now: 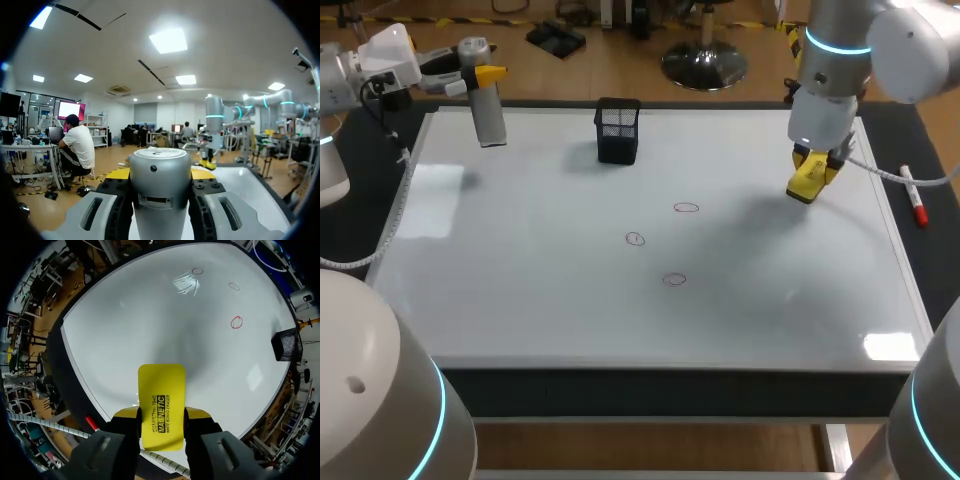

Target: Pick up the inspection probe, press it on each red-marked spot on the whiteboard one by one, put down the probe, pick up the eraser, and wipe off all the red marks.

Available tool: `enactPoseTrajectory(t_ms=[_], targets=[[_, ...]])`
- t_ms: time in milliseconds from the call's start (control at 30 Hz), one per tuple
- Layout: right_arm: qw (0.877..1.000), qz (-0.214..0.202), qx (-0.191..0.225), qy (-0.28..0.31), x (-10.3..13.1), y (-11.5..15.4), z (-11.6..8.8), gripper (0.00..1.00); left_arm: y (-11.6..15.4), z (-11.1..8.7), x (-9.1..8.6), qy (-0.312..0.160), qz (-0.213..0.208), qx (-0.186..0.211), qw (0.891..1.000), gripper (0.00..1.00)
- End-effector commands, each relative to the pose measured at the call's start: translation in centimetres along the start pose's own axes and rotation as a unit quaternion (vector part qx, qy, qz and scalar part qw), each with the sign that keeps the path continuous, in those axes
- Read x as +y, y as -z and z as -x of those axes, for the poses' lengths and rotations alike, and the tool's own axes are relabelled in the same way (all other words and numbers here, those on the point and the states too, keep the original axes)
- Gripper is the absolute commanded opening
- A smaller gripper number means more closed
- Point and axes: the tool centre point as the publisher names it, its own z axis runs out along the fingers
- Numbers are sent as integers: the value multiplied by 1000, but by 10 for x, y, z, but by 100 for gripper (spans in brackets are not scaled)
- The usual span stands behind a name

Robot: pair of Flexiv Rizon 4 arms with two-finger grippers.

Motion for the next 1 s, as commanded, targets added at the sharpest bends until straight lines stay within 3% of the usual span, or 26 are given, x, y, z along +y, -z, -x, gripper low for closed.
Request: enactPoseTrajectory(t_ms=[33, 367, 633, 1000], targets=[[1000, -2, 1, 1, 0, 1, -1, 0, -2, -6, -2, -4, -1, 3, 1000, 0], [1000, -2, 1, 1, 0, 1, -1, 0, -12, -77, -3, 3, -12, 7, 1000, 0], [1000, -2, 1, 1, 0, 1, -1, 0, -29, -145, -3, 3, -25, 23, 999, 0], [1000, -2, 1, 1, 0, 1, -1, 0, -62, -213, 11, 14, -35, 56, 998, 0]])
